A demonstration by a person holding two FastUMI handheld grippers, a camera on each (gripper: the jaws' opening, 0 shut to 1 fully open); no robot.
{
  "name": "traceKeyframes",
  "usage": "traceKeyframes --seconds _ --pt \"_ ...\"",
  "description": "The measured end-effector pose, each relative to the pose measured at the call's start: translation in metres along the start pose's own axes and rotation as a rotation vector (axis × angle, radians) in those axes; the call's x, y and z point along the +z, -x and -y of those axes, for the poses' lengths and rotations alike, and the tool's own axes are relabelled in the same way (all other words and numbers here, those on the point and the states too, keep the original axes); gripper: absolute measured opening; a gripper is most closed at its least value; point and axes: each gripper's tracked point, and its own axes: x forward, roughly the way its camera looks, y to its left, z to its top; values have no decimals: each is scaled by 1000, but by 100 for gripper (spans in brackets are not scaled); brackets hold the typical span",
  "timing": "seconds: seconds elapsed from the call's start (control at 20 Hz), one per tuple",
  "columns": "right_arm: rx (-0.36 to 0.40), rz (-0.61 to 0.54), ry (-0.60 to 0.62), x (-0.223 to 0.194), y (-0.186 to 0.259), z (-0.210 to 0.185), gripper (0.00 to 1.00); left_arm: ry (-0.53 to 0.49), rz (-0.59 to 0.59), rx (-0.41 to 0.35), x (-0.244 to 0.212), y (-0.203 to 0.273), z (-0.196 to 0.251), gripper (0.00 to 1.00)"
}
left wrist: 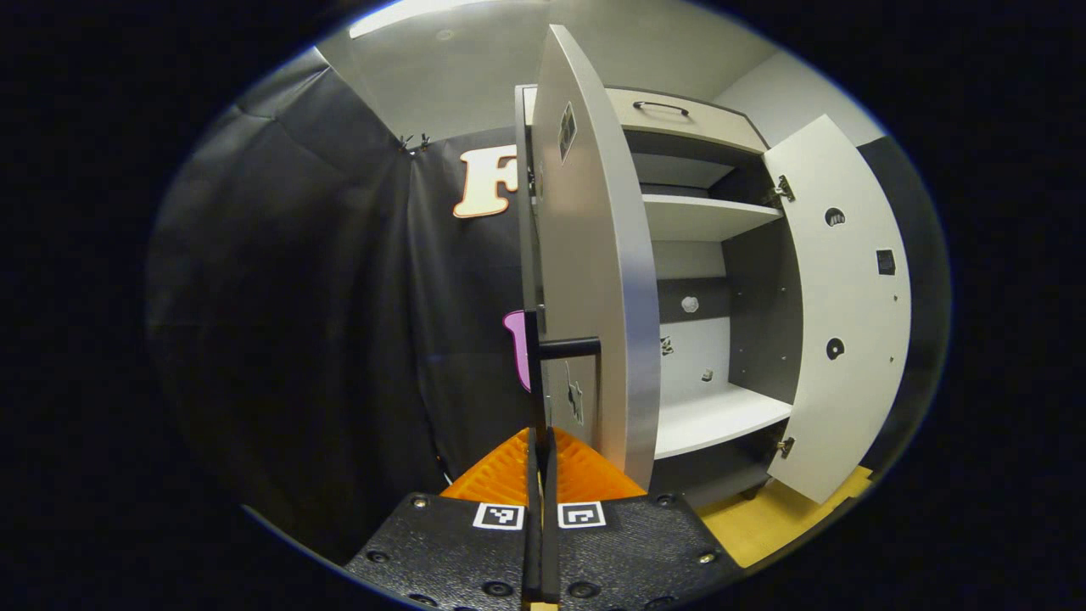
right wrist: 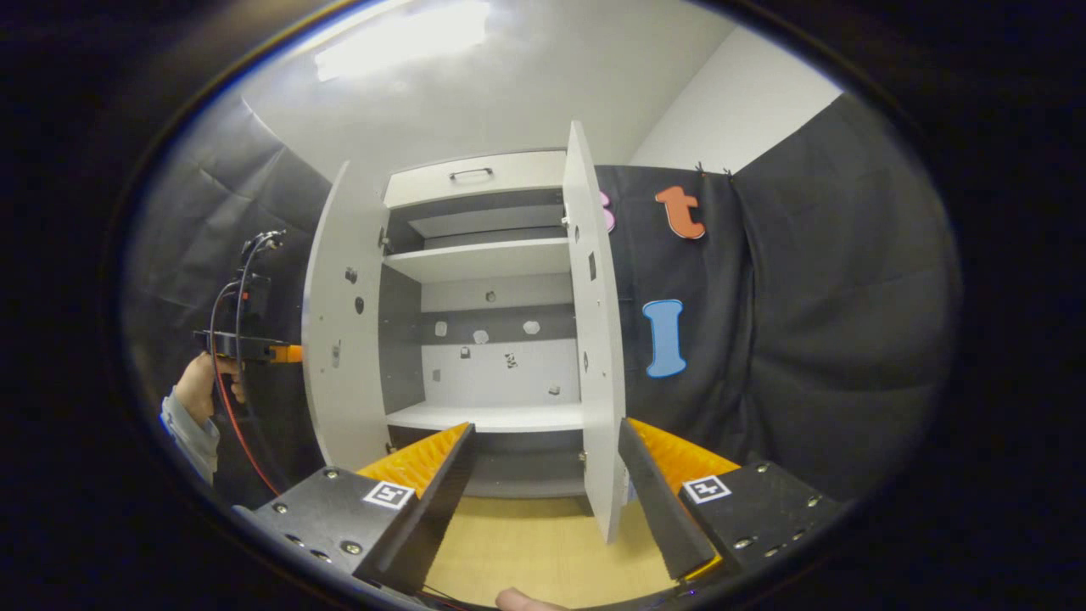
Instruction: Open the right door of the double-door shoe cabinet with the right hand, and open the left door with the left hand.
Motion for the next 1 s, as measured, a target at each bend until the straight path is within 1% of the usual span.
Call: traceKeyframes --seconds 0.1,0.15,0.2,0.25,0.3,0.45,0.6,0.7,0.75,0.8,0.85,0.9,0.95,1.0 --pt "5 -7 -4 -3 -4 -4 99 32 3 -3 -1 -2 -12 0" --pt "8 -12 -2 -5 -5 -7 99 45 9 -19 -1 -2 -12 0" --pt "10 -16 1 -7 -6 -9 99 51 7 -27 -1 -2 -15 2" --pt "12 -20 4 -7 -7 -10 99 60 8 -37 -2 -2 -17 0" --pt "16 -22 5 -9 -8 -12 99 64 7 -41 -1 -2 -16 0" --pt "27 -30 12 -12 -10 -16 99 53 1 -33 -3 -1 -16 1" --pt "27 -44 15 -17 -14 -18 99 63 -2 -37 -3 1 -16 1" --pt "25 -55 11 -22 -18 -17 99 65 4 -11 -4 0 -22 4" --pt "22 -59 12 -23 -18 -17 99 68 10 8 -4 6 -26 13" --pt "19 -63 13 -24 -18 -18 99 75 15 19 -3 9 -28 17" --pt "17 -66 15 -24 -18 -18 95 83 24 38 -3 13 -31 24" --pt "16 -68 15 -25 -19 -19 95 94 30 57 -3 16 -34 31" --pt "16 -69 15 -24 -19 -20 95 96 35 67 -2 20 -35 46" --pt "16 -71 14 -24 -19 -20 95 90 43 75 -3 26 -33 51"
